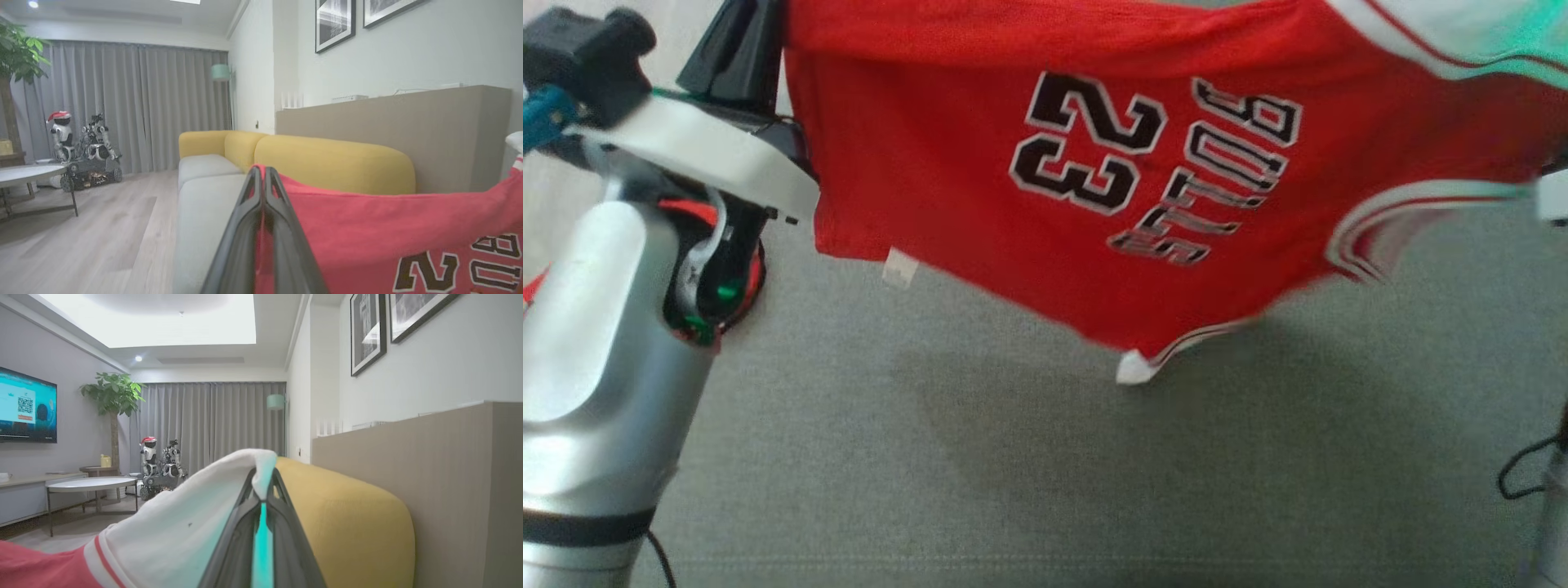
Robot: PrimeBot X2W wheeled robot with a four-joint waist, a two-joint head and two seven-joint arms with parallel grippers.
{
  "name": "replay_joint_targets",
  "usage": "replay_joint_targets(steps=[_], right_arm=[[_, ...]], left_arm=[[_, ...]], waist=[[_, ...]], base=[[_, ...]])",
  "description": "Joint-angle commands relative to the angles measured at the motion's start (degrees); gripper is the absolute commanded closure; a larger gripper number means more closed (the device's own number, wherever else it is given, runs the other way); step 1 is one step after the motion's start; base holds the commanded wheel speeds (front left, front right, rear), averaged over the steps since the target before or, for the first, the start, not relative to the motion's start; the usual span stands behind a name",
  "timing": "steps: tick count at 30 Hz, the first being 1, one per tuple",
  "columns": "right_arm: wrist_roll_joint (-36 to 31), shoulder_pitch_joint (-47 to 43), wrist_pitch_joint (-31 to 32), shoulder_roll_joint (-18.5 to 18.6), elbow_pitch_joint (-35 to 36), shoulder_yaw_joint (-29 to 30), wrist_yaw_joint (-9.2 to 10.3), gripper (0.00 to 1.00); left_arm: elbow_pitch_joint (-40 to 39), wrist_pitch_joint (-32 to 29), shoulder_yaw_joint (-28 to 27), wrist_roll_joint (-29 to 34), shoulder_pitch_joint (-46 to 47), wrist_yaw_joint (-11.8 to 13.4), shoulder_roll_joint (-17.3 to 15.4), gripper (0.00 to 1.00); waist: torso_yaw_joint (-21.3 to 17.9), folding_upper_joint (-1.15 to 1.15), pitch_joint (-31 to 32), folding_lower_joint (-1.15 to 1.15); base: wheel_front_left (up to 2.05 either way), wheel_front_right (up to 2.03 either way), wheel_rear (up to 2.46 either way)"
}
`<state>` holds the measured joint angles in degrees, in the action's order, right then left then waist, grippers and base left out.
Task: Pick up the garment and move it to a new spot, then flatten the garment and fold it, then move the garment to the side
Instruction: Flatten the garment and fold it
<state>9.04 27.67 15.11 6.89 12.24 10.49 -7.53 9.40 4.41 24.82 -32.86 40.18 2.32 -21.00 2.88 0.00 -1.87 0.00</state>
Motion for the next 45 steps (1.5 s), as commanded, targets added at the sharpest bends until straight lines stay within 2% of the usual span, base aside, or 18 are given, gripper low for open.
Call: replay_joint_targets(steps=[1, 5, 9, 16, 21, 24, 28, 33, 38, 45], right_arm=[[0.57, 3.02, 2.02, 0.86, 3.97, -0.47, 0.04, 1.00], [1.60, 2.64, 4.89, 1.32, 6.47, -0.13, 0.04, 1.00], [2.88, 2.91, 6.42, 0.91, 5.72, -0.08, 0.04, 1.00], [5.36, 9.61, 6.31, 0.57, -0.43, -1.36, 0.04, 1.00], [7.36, 22.36, 3.98, 0.67, -11.38, -3.06, 0.04, 1.00], [7.75, 31.74, 0.44, 0.34, -19.13, -4.62, 0.04, 1.00], [8.29, 42.67, -6.91, -0.33, -30.77, -6.80, 0.04, 1.00], [9.04, 51.81, -17.55, -0.88, -44.79, -10.41, 0.04, 1.00], [11.34, 54.69, -24.38, -1.93, -57.71, -16.41, 0.04, 1.00], [17.09, 50.49, -24.70, -3.03, -70.05, -23.93, 0.04, 1.00]], left_arm=[[-4.95, -2.06, -2.95, 0.10, 2.53, 1.12, -3.06, 1.00], [-10.51, -5.37, -3.26, -0.30, 0.83, 2.92, -4.46, 1.00], [-12.78, -7.17, -3.64, -0.83, -0.34, 4.05, -5.23, 1.00], [-10.14, -6.73, -4.22, -1.38, 3.08, 3.34, -4.85, 1.00], [-0.38, -5.33, -3.94, -1.95, 11.96, 0.79, -2.21, 1.00], [7.35, -2.30, -3.96, -1.11, 19.22, -0.69, -0.32, 1.00], [18.24, 2.61, -3.67, -0.60, 27.79, -3.66, 2.52, 1.00], [31.03, 7.64, -3.09, -0.11, 35.44, -6.36, 5.49, 1.00], [41.22, 10.04, -3.28, -0.08, 36.99, -7.63, 7.71, 1.00], [51.66, 10.54, -3.42, -1.33, 32.35, -9.13, 9.95, 1.00]], waist=[[0.15, 0.00, 1.65, 0.00], [0.01, 0.00, 2.54, 0.00], [-0.17, 0.00, 2.22, 0.00], [-0.36, 0.00, -1.12, 0.00], [0.01, 0.00, -5.91, 0.00], [0.03, 0.00, -8.53, 0.00], [0.06, 0.00, -10.37, 0.00], [-0.29, 0.00, -11.51, 0.00], [-0.75, 0.00, -13.63, 0.00], [-0.91, 0.00, -18.29, 0.00]], base=[[0.00, 0.00, 0.00], [0.00, 0.00, 0.00], [0.00, 0.00, 0.00], [0.00, 0.00, 0.00], [0.00, 0.00, 0.00], [0.00, 0.00, 0.00], [0.00, 0.00, 0.00], [0.00, 0.00, 0.00], [0.00, 0.00, 0.00], [0.00, 0.00, 0.00]])
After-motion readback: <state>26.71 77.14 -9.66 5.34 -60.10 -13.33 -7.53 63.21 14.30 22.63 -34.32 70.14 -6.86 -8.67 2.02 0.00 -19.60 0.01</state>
